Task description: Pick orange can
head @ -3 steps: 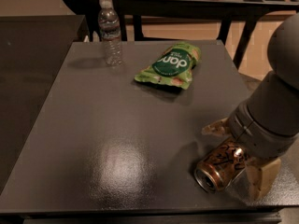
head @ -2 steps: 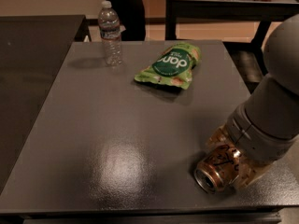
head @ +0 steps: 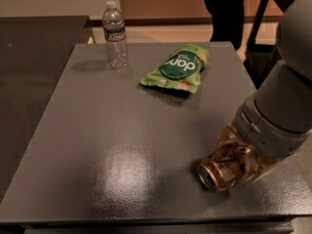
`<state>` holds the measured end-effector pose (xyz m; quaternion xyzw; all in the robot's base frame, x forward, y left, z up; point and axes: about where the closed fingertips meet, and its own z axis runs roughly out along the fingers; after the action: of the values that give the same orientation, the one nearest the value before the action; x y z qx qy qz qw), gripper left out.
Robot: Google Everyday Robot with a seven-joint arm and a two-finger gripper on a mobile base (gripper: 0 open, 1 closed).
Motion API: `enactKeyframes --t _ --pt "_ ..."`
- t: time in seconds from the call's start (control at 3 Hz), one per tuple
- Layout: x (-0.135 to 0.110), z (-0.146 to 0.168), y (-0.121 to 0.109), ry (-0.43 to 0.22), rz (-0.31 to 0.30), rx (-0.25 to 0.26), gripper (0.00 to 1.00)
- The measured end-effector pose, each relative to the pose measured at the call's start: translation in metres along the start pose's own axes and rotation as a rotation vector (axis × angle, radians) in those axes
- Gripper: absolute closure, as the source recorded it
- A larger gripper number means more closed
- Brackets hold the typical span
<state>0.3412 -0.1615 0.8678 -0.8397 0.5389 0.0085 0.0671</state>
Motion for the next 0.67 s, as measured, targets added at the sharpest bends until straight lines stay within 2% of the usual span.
enactKeyframes --t 0.33,0.67 --pt "-0.005 -0.034 -0.020 -0.010 0.014 0.040 1.00" --pt "-0.010 -0.068 -0.039 0.006 0.025 0.089 1.00"
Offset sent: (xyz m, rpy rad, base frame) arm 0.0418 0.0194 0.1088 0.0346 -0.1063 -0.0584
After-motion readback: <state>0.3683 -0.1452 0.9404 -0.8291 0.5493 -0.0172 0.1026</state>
